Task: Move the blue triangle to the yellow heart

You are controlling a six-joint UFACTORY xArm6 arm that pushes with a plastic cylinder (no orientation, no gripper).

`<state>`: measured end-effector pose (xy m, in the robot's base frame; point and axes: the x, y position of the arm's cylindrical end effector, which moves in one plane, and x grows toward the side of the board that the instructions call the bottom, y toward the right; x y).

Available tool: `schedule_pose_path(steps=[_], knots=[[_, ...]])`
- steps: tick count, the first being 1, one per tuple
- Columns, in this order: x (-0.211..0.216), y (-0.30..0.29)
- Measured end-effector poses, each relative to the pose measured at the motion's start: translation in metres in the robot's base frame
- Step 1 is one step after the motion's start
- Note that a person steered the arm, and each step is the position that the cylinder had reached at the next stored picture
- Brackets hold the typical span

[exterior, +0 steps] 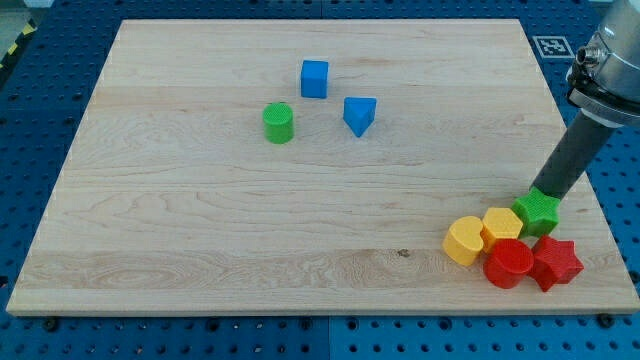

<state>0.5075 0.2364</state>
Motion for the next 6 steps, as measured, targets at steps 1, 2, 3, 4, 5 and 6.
schedule_pose_path(steps=[1,2,3,4,5,6], knots=[[0.000,-0.023],[-0.006,-0.030],[-0.082,-0.047],[-0.152,-0.081],[-0.188,-0.145],[-0.192,-0.212]])
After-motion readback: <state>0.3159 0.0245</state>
